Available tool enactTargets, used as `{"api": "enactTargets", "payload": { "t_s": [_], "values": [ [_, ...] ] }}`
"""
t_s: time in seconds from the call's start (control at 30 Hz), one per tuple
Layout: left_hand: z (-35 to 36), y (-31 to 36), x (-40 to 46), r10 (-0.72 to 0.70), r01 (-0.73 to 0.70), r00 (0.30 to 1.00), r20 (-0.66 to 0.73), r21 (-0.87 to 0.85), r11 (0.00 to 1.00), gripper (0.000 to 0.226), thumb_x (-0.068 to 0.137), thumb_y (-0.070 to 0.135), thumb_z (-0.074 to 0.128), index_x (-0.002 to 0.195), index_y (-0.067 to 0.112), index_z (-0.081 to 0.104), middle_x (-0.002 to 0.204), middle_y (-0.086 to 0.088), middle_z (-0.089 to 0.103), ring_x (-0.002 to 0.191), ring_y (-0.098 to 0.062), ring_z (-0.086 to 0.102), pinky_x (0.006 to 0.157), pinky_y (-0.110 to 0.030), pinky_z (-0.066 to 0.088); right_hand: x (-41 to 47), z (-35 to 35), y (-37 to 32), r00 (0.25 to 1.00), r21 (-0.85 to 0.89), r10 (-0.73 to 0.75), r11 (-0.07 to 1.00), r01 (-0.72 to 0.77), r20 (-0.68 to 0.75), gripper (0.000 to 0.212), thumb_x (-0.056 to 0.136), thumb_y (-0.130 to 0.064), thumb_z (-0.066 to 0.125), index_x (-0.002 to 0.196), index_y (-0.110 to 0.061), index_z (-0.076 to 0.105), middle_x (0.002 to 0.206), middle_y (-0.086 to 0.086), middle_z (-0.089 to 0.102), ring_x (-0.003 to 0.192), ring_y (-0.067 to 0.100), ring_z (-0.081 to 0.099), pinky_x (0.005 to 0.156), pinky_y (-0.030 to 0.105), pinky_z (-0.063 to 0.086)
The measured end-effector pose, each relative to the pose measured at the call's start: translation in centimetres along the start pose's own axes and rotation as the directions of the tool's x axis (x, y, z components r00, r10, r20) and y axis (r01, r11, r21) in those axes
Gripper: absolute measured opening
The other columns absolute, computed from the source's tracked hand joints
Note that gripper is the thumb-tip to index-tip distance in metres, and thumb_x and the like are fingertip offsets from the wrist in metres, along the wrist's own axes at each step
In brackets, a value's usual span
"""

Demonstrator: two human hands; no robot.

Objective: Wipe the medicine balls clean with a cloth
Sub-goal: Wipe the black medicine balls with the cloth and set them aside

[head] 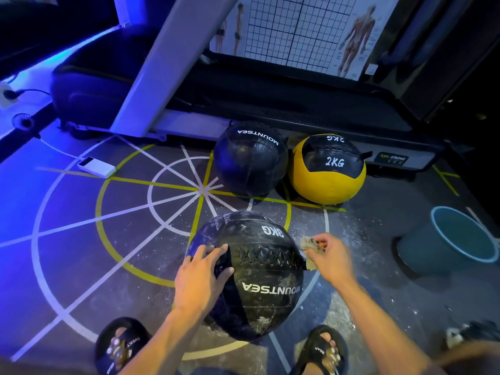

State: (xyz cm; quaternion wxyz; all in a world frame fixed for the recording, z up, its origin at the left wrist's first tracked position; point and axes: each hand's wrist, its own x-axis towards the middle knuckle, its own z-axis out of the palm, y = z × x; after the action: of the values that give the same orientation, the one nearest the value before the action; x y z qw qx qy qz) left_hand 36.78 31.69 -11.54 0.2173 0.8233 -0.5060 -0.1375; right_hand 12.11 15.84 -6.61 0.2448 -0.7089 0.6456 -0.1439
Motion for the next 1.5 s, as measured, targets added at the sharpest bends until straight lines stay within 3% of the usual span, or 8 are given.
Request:
{"api": "enactTargets", "payload": {
  "t_s": [0.2,0.43,0.67,0.8,0.9,1.13,1.33,1.5],
  "values": [
    [0.3,0.1,-0.1,0.015,-0.015,1.000,-0.011,0.020,1.000,0.056,0.094,0.063,0.058,0.147,0.047,0.048,0.136,0.017,0.053,0.109,-0.020,0.058,0.085,-0.033,0.051,-1.9,2.6,-3.5,1.000,0.056,0.011,0.998,-0.010,-0.018,0.012,0.096,-0.018,0.068,0.105,-0.027,0.068,0.085,-0.013,0.067,0.060,0.001,0.056,0.050,0.009,0.042],
    [0.3,0.2,-0.1,0.039,-0.038,0.999,-0.023,0.050,0.998,0.052,0.090,0.056,0.068,0.140,0.043,0.058,0.127,0.013,0.059,0.102,-0.022,0.063,0.079,-0.036,0.053,-6.0,6.1,-10.1,0.828,-0.115,-0.532,0.824,0.554,0.179,0.024,0.099,-0.014,0.057,0.113,-0.029,0.070,0.115,-0.012,0.066,0.110,0.009,0.055,0.099,0.025,0.047],
    [0.1,0.0,-0.6,0.040,-0.040,0.999,-0.013,0.016,0.999,0.056,0.093,0.063,0.060,0.146,0.047,0.050,0.132,0.017,0.054,0.105,-0.019,0.057,0.086,-0.033,0.050,-1.9,2.8,-3.3,0.985,-0.121,-0.167,0.980,0.160,-0.051,0.023,0.098,-0.009,0.061,0.111,-0.024,0.071,0.113,-0.007,0.065,0.099,0.007,0.059,0.090,0.017,0.044],
    [0.8,0.2,-0.6,0.065,-0.063,0.997,-0.052,0.033,0.997,0.053,0.088,0.061,0.068,0.138,0.045,0.059,0.122,0.015,0.059,0.093,-0.019,0.060,0.080,-0.033,0.052,-4.6,5.4,-7.5,0.923,-0.068,-0.384,0.921,0.384,0.007,0.029,0.098,-0.007,0.057,0.091,-0.034,0.063,0.106,-0.015,0.060,0.104,0.004,0.053,0.098,0.024,0.044],
    [0.8,0.0,-0.5,0.060,-0.057,0.997,-0.056,0.039,0.998,0.053,0.087,0.061,0.068,0.137,0.047,0.059,0.122,0.017,0.059,0.095,-0.018,0.061,0.081,-0.034,0.052,-6.1,6.6,-8.3,0.780,-0.128,-0.596,0.773,0.621,0.188,0.034,0.097,-0.003,0.051,0.119,-0.024,0.067,0.126,-0.010,0.060,0.120,0.010,0.048,0.104,0.027,0.044],
    [1.0,0.3,-0.8,0.064,-0.061,0.996,-0.069,0.045,0.997,0.056,0.087,0.065,0.067,0.139,0.048,0.057,0.124,0.017,0.059,0.096,-0.017,0.060,0.083,-0.034,0.052,-2.5,3.6,-4.2,0.981,-0.129,-0.181,0.977,0.172,-0.066,0.028,0.098,-0.008,0.059,0.109,-0.030,0.071,0.106,-0.011,0.061,0.098,0.008,0.061,0.083,0.018,0.043],
    [1.2,0.6,-0.4,0.076,-0.070,0.994,-0.080,0.070,0.995,0.053,0.084,0.061,0.073,0.134,0.046,0.062,0.120,0.016,0.061,0.093,-0.019,0.062,0.080,-0.035,0.054,-6.0,5.3,-8.4,0.753,-0.207,-0.609,0.726,0.656,0.249,0.033,0.097,-0.006,0.055,0.113,-0.033,0.065,0.124,-0.012,0.062,0.116,0.012,0.055,0.095,0.028,0.051],
    [1.3,1.4,-0.8,0.083,-0.079,0.995,-0.054,0.071,0.994,0.057,0.087,0.068,0.064,0.140,0.050,0.055,0.126,0.017,0.058,0.097,-0.017,0.060,0.086,-0.032,0.052,-1.2,2.4,-4.0,0.970,-0.164,-0.242,0.958,0.236,-0.020,0.028,0.101,-0.013,0.057,0.118,-0.029,0.071,0.115,-0.007,0.065,0.100,0.012,0.064,0.087,0.025,0.051]
  ]
}}
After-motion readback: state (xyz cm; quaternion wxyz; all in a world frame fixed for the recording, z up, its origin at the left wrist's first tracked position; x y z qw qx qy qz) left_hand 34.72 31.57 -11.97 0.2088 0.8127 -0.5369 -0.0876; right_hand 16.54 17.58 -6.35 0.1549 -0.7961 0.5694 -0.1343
